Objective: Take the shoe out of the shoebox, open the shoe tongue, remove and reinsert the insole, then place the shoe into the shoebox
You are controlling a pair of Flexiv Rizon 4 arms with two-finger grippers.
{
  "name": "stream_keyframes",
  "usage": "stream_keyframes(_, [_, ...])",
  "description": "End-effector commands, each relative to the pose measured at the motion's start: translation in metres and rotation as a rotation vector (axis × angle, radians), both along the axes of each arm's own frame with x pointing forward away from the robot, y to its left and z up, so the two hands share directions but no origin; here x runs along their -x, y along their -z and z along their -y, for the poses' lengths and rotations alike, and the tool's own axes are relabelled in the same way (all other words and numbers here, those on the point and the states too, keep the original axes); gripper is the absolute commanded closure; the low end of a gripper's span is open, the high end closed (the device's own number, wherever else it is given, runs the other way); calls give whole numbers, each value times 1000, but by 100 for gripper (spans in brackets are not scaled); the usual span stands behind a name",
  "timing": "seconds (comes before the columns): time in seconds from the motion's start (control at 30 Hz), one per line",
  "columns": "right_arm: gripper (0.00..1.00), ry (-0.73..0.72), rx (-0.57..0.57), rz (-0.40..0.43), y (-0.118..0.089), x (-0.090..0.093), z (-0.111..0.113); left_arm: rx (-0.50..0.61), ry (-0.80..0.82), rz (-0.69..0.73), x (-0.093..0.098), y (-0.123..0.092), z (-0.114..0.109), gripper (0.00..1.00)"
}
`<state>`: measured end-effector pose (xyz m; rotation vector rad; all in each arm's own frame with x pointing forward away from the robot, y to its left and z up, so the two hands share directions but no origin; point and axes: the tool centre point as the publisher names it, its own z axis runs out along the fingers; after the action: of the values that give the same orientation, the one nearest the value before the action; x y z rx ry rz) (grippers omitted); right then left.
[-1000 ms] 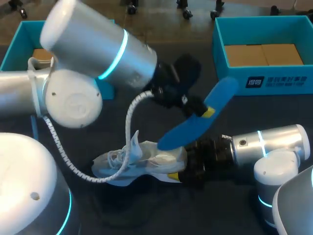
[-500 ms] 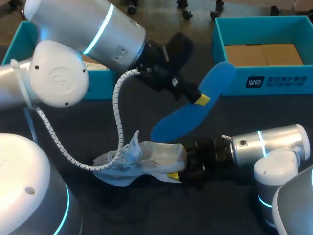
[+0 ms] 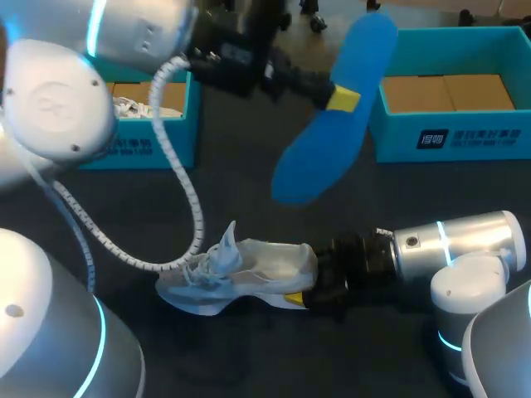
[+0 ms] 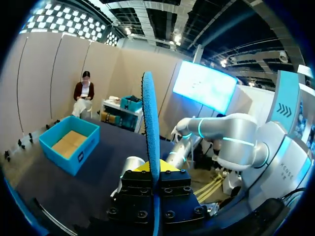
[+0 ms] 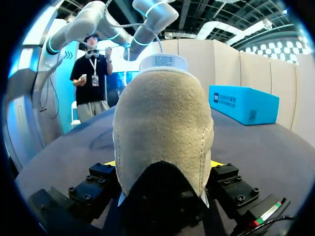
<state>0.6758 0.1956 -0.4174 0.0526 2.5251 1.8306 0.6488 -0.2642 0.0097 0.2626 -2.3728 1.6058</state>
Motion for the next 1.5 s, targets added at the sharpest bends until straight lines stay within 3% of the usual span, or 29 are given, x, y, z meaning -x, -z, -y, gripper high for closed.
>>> stream_keyframes(0.03, [100,0,8,-1,-1,0,-2,-1,5,1,-2,-9,-35,100])
stream_keyframes(0.43, [100,0,8,-1,-1,0,-2,-1,5,1,-2,-9,-35,100])
stream_keyframes(0.67, [100,0,8,-1,-1,0,-2,129,-42,47,14,-62,-62,100])
stream_keyframes(0.8, [100,0,8,-1,-1,0,-2,181,-63,75,20,-78,-74,100])
stream_keyframes(1.03, [100,0,8,-1,-1,0,-2,221,-25,69,27,-93,-93,100])
stream_keyframes(1.5, [100,0,8,-1,-1,0,-2,241,19,-12,41,-116,-107,100])
